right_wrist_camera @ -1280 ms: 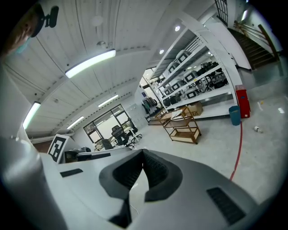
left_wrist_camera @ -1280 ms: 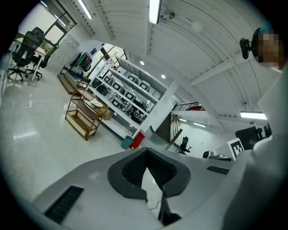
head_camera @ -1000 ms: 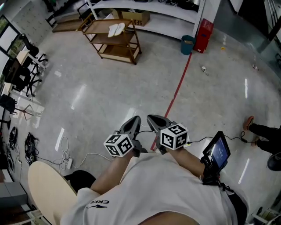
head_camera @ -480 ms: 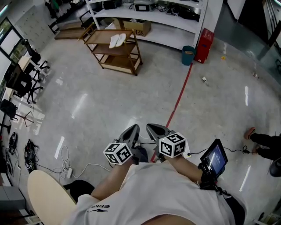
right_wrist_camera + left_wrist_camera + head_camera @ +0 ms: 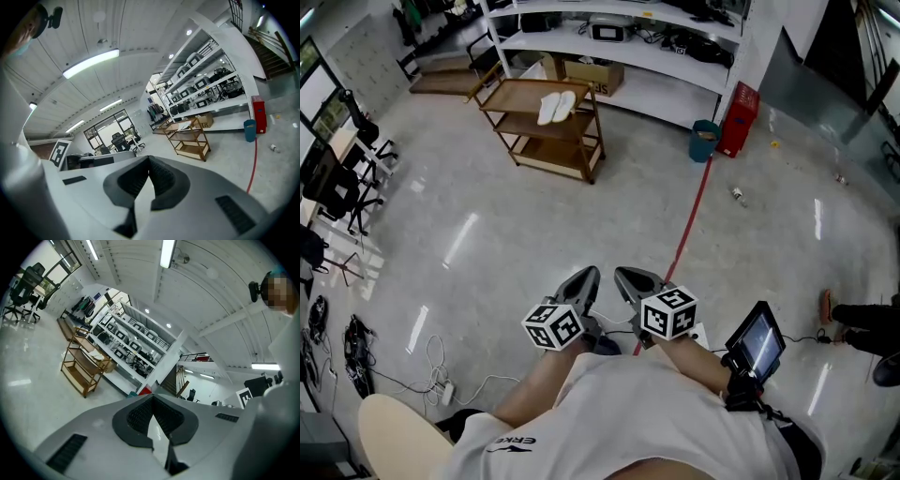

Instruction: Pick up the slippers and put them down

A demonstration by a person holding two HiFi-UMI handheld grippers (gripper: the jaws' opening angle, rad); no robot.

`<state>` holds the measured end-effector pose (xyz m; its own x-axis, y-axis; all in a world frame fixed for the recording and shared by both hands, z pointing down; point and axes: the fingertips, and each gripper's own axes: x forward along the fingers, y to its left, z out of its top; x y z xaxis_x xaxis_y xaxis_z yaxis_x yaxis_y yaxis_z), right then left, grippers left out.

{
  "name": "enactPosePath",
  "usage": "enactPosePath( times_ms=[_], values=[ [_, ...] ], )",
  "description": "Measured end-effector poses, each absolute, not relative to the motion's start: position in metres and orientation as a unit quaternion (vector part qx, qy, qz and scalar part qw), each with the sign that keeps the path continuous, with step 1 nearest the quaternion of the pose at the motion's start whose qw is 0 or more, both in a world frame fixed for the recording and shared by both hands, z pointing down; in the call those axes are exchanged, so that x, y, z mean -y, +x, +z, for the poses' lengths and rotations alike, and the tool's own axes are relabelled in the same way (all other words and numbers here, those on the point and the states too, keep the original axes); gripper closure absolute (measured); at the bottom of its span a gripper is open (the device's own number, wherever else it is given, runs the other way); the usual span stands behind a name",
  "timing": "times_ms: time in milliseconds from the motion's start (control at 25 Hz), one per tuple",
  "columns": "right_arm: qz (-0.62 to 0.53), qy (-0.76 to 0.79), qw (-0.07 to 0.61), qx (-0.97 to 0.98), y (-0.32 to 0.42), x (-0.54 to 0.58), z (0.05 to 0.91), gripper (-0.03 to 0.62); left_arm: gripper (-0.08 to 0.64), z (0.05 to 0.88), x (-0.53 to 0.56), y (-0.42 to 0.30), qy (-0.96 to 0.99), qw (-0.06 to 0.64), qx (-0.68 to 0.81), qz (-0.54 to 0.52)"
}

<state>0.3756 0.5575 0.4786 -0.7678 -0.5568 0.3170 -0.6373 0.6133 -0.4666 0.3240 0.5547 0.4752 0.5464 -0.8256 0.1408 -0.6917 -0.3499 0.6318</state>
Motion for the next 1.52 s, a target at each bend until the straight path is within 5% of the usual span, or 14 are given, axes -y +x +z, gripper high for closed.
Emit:
enactPosePath(
  times_ms=[600,1520],
  values=[
    [0.274,0.327,0.083,0.9,0.243,-0.481,0.48,0.588,0.557,0.483,-0.486,0.197,0.809,0.337,0.473,-0.093],
    [0.274,0.272,0.127,0.914,0.154,-0.388,0.492,0.588,0.557,0.486,-0.4,0.104,0.758,0.346,0.534,-0.144]
  ],
)
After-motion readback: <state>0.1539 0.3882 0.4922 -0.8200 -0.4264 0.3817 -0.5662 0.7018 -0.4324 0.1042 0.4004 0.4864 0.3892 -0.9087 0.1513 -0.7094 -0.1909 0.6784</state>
